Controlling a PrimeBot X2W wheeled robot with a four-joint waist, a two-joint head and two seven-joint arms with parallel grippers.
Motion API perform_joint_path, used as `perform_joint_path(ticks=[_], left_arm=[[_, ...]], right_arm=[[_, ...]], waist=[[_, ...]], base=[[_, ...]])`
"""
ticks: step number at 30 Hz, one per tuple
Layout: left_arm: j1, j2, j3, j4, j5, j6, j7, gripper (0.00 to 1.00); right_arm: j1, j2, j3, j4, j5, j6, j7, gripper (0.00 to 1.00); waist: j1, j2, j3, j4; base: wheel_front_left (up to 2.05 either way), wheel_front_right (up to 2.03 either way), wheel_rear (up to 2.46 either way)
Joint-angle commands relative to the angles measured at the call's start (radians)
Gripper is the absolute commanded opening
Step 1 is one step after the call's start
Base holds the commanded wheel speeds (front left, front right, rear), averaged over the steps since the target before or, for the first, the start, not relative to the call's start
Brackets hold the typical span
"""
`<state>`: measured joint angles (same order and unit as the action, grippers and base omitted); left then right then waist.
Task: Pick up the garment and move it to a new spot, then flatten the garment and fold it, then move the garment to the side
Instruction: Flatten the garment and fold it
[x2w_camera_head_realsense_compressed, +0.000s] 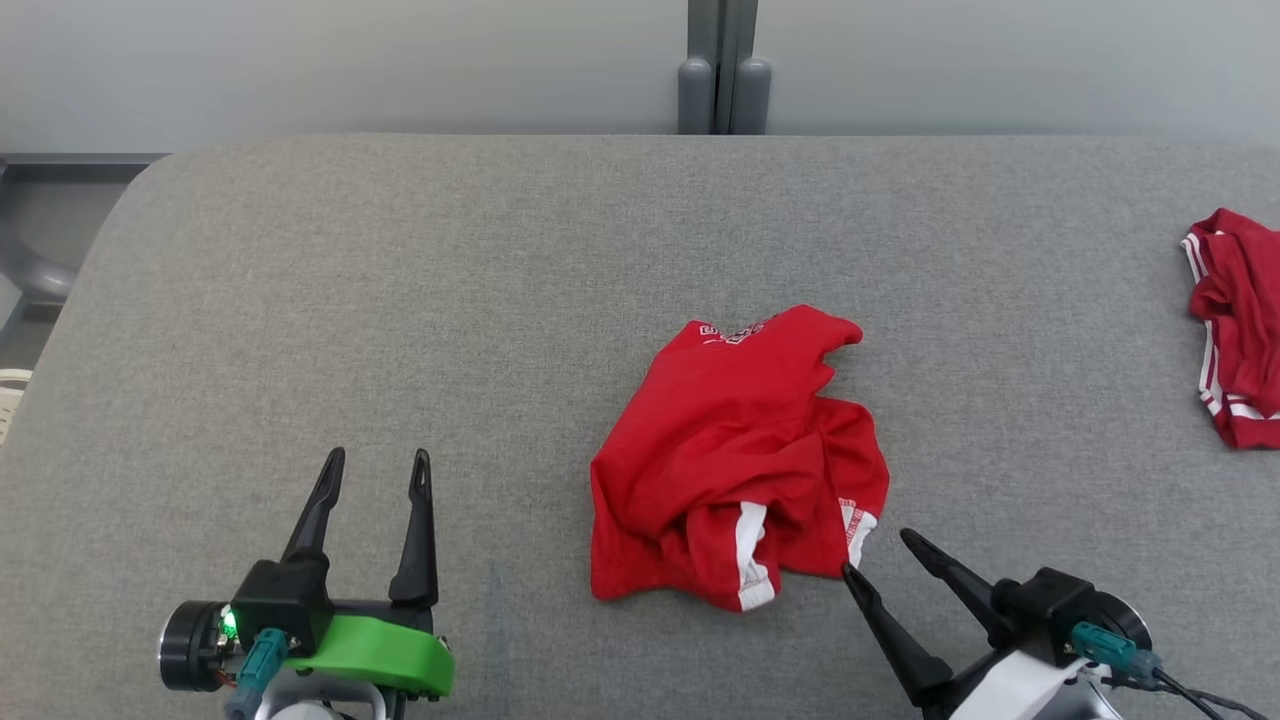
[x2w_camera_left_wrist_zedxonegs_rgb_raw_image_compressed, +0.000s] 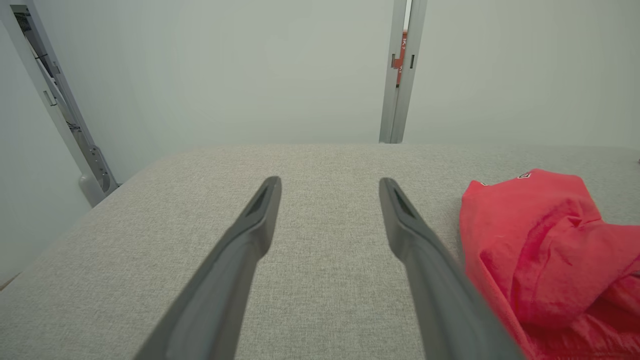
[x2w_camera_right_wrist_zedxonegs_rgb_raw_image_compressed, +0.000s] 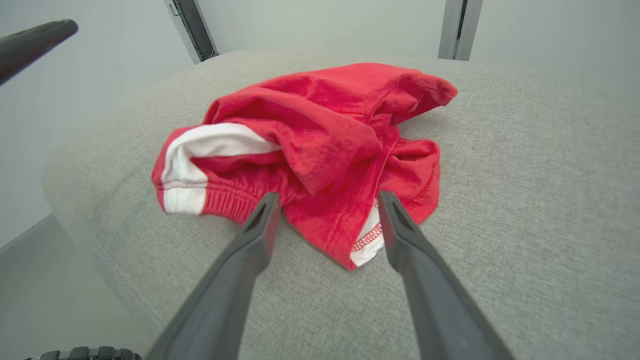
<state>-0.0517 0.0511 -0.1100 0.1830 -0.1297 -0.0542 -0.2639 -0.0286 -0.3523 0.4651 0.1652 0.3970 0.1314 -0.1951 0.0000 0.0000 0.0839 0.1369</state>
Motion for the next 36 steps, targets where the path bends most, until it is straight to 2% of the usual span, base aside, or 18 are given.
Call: perform_joint_path(ticks=[1, 9, 22, 23, 24, 25, 26, 31, 36], left_arm=[[0.008, 0.000, 0.001, 0.001, 0.003, -0.005, 0.000, 1.00], [0.003, 0.000, -0.003, -0.001, 0.011, -0.006, 0.000, 1.00], [-0.026, 0.000, -0.040, -0.008, -0.012, 0.012, 0.000, 1.00], [-0.027, 0.000, -0.042, -0.008, -0.012, 0.015, 0.000, 1.00], [-0.028, 0.000, -0.043, -0.009, -0.013, 0.017, 0.000, 1.00], [-0.029, 0.000, -0.043, -0.009, -0.014, 0.019, 0.000, 1.00], [-0.028, 0.000, -0.043, -0.008, -0.015, 0.021, 0.000, 1.00], [-0.024, 0.000, -0.038, -0.008, -0.012, 0.025, 0.000, 1.00], [-0.011, 0.000, -0.033, -0.005, -0.011, 0.025, 0.000, 1.00]], right_arm=[[0.022, -0.004, -0.017, -0.007, -0.005, -0.002, 0.002, 1.00], [-0.019, 0.000, -0.047, 0.036, -0.044, -0.002, 0.016, 1.00], [-0.174, 0.030, 0.109, 0.321, -0.028, -0.002, -0.009, 1.00], [-0.186, 0.034, 0.119, 0.342, -0.012, -0.002, -0.015, 0.81], [-0.196, 0.039, 0.126, 0.365, 0.004, -0.002, -0.021, 0.40], [-0.206, 0.041, 0.135, 0.385, 0.010, -0.002, -0.021, 0.09], [-0.217, 0.044, 0.147, 0.406, 0.018, -0.002, -0.028, 0.00], [-0.266, 0.048, 0.143, 0.457, 0.058, -0.002, -0.058, 0.00], [-0.252, 0.009, 0.062, 0.404, 0.073, -0.002, -0.071, 0.00]], waist=[[0.0000, 0.0000, -0.003, 0.001], [0.0000, 0.0000, -0.001, 0.005], [0.0000, 0.0000, 0.041, 0.046], [0.0000, 0.0000, 0.043, 0.047], [0.0000, 0.0000, 0.045, 0.046], [0.0000, 0.0000, 0.046, 0.046], [0.0000, 0.0000, 0.046, 0.044], [0.0000, 0.0000, 0.040, 0.026], [0.0000, 0.0000, 0.027, -0.002]], base=[[0.00, 0.00, 0.00], [0.00, 0.00, 0.00], [0.00, 0.00, 0.00], [0.00, 0.00, 0.00], [0.00, 0.00, 0.00], [0.00, 0.00, 0.00], [0.00, 0.00, 0.00], [0.00, 0.00, 0.00], [0.00, 0.00, 0.00]])
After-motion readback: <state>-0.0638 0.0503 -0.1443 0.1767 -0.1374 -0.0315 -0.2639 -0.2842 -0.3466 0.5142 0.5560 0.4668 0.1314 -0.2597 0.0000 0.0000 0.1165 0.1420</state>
